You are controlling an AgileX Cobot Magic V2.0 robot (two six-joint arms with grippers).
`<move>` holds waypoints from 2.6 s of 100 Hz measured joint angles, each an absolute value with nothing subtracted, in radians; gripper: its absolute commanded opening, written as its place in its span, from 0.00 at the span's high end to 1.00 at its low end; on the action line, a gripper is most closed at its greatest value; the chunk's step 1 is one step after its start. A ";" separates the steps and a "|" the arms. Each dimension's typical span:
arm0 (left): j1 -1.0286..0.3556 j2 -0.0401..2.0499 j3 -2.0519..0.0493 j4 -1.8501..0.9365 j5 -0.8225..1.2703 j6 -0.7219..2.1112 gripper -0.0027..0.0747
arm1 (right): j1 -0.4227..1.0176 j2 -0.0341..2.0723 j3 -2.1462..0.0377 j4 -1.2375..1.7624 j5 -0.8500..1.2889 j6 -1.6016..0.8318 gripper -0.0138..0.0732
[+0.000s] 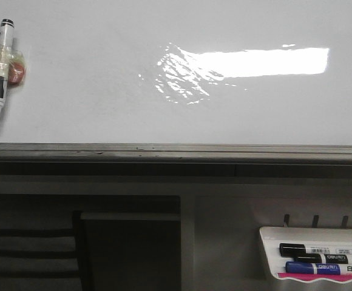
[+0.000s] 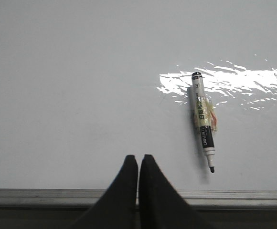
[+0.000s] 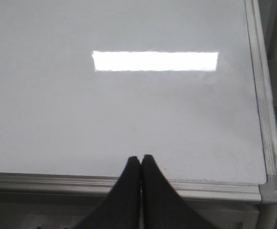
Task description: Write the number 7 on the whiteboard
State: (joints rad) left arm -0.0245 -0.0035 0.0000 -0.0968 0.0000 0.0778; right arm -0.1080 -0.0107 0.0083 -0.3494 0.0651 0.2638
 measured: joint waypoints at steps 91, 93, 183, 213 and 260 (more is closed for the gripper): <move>-0.024 -0.003 0.000 -0.097 0.000 0.078 0.99 | -0.108 -0.011 0.008 -0.349 0.056 0.264 0.92; -0.024 -0.003 0.000 -0.097 0.000 0.078 0.99 | -0.108 -0.011 0.008 -0.349 0.057 0.264 0.92; -0.024 0.378 -0.603 -0.101 0.445 0.078 0.99 | -0.108 0.431 -0.605 -0.123 0.682 0.041 0.92; -0.024 0.526 -0.612 -0.096 0.499 0.078 0.99 | -0.108 0.639 -0.653 -0.074 0.697 -0.032 0.92; -0.024 0.553 -0.614 -0.096 0.501 0.078 0.99 | -0.108 0.662 -0.653 -0.068 0.650 -0.035 0.92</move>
